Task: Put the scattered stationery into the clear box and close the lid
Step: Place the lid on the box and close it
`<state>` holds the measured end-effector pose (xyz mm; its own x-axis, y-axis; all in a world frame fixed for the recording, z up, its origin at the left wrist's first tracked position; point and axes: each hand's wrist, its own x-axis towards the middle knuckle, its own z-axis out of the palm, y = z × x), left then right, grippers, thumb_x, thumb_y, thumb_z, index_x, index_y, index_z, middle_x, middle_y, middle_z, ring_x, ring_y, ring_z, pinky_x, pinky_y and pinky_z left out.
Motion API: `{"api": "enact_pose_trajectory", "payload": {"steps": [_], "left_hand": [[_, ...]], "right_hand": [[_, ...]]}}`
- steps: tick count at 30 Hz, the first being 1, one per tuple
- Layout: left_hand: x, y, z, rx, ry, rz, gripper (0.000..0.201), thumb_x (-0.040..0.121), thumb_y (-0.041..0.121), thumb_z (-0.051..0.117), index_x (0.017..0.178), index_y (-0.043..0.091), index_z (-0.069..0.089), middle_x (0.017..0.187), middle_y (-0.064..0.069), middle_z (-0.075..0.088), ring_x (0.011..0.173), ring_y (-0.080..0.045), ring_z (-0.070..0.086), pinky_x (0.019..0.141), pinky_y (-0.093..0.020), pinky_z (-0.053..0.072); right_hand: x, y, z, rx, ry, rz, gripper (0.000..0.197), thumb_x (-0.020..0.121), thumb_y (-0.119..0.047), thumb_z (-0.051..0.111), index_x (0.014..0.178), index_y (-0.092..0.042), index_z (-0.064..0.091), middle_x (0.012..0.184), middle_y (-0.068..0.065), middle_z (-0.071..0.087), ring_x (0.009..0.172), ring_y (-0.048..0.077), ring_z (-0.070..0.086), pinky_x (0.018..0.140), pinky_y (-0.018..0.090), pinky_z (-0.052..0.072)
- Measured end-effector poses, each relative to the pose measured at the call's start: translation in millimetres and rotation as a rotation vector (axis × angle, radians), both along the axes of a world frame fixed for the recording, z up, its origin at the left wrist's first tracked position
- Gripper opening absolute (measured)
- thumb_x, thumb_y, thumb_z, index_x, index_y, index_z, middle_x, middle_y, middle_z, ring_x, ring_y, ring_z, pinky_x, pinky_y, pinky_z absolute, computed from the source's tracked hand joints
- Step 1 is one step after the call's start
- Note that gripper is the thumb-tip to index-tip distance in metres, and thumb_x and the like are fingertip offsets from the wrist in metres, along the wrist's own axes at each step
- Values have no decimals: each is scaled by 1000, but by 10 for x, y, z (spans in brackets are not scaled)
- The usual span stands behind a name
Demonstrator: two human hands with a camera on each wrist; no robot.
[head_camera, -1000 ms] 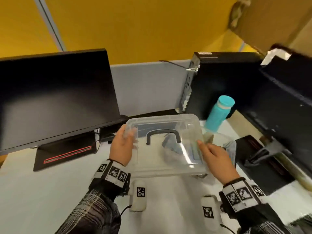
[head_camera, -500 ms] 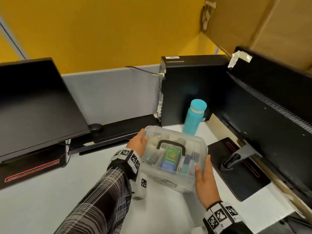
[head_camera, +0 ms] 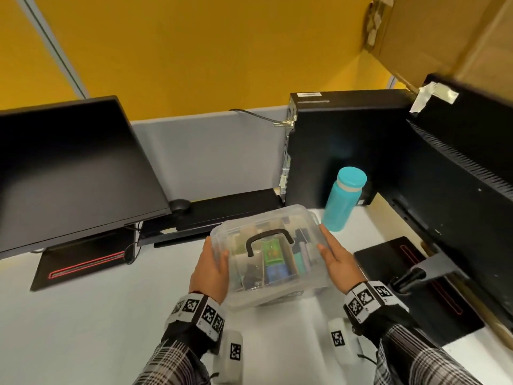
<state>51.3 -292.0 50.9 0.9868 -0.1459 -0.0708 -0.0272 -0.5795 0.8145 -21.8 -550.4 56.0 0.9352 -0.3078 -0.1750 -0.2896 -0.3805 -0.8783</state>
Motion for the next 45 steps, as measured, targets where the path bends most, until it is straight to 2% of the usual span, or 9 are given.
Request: {"api": "enact_pose_trajectory", "payload": {"steps": [6, 11, 15, 18, 23, 27, 32, 37, 45], "left_hand": [[264, -9, 12, 220, 30, -23, 47, 96, 42, 36, 141, 31, 27, 131, -6, 48, 115, -24, 51, 97, -42, 45], [320, -74, 24, 373, 89, -6, 52, 96, 46, 36, 144, 31, 23, 142, -8, 34, 125, -30, 37, 100, -46, 37], [304, -31, -43, 129, 278, 75, 69, 91, 52, 45, 148, 25, 17, 150, -11, 27, 129, -33, 40, 103, -50, 40], [245, 35, -41, 26, 396, 106, 80, 87, 57, 49, 148, 20, 13, 140, -13, 46, 115, -32, 55, 95, -45, 49], [128, 104, 50, 149, 218, 26, 61, 91, 44, 51, 139, 17, 26, 113, 0, 56, 84, -16, 53, 79, -36, 53], [170, 107, 81, 46, 242, 51, 63, 90, 33, 56, 141, 22, 22, 134, -8, 51, 109, -26, 59, 89, -46, 54], [118, 14, 69, -135, 226, 43, 67, 78, 25, 73, 131, 21, 31, 125, -6, 48, 115, -27, 53, 92, -40, 50], [103, -28, -9, -48, 237, 46, 114, 61, 35, 85, 146, 14, 12, 142, -4, 31, 127, -24, 41, 105, -45, 42], [49, -58, -44, -69, 178, 0, 96, 69, 31, 79, 142, 24, 16, 145, -7, 32, 130, -25, 42, 103, -49, 44]], "right_hand": [[-88, 144, -132, 82, -87, -121, 48, 101, -23, 33, 148, -26, 24, 141, -10, 36, 126, 4, 35, 106, 21, 25], [-145, 125, -328, -22, -114, -149, 49, 100, -32, 33, 148, -29, 24, 154, -2, 27, 142, 16, 23, 119, 44, 17], [-131, 131, -247, 37, -113, -90, 48, 100, -28, 33, 148, -29, 24, 152, -3, 31, 139, 12, 30, 115, 35, 24], [-102, 120, -215, 47, -111, -74, 48, 101, -23, 34, 147, -27, 26, 149, -2, 35, 131, 6, 34, 107, 23, 27], [-76, 137, -181, 40, -93, -39, 48, 101, -26, 34, 147, -29, 25, 146, -5, 37, 126, 3, 36, 102, 20, 28], [-71, 128, -150, 100, -67, -25, 51, 98, -34, 40, 146, -32, 25, 145, -6, 40, 127, 9, 42, 103, 26, 34], [-74, 116, -91, 104, -57, 8, 67, 90, -35, 54, 148, -30, 21, 144, -11, 36, 129, 6, 34, 107, 31, 28], [-41, 97, -135, 59, -37, 22, 70, 88, -43, 51, 149, -30, 18, 149, -6, 32, 134, 12, 33, 113, 40, 28], [-12, 78, -110, -125, 63, 47, 72, 89, -48, 48, 149, -33, 12, 141, 5, 33, 128, 24, 40, 107, 43, 35]]}}
